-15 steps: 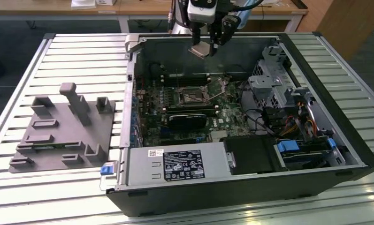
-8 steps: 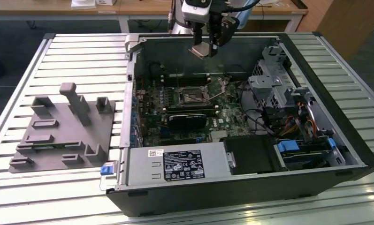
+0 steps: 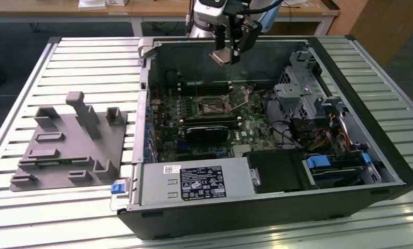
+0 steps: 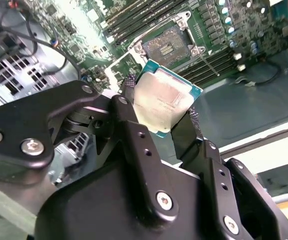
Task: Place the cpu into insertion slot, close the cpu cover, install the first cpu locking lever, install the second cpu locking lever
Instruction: 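Place the cpu into insertion slot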
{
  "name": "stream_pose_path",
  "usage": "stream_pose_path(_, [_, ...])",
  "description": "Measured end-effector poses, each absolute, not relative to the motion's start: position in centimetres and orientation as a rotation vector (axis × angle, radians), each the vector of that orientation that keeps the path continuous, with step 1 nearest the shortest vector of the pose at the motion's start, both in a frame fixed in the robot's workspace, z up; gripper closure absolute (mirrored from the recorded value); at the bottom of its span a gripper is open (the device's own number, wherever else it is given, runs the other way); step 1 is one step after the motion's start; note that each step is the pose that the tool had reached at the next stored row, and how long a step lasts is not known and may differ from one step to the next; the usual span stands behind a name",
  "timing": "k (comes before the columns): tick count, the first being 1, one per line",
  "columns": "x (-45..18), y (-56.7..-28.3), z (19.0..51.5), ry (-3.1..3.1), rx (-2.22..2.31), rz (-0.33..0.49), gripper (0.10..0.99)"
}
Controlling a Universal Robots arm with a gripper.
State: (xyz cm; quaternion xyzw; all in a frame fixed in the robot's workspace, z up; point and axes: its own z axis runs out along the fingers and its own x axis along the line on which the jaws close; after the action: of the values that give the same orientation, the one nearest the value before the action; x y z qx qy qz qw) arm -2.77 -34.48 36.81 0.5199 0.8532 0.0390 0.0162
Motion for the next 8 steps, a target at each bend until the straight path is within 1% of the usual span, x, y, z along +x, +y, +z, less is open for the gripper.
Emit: stream_pose_path(8, [-2.77, -34.48, 36.68, 2.526, 1.799, 0.116, 0.545])
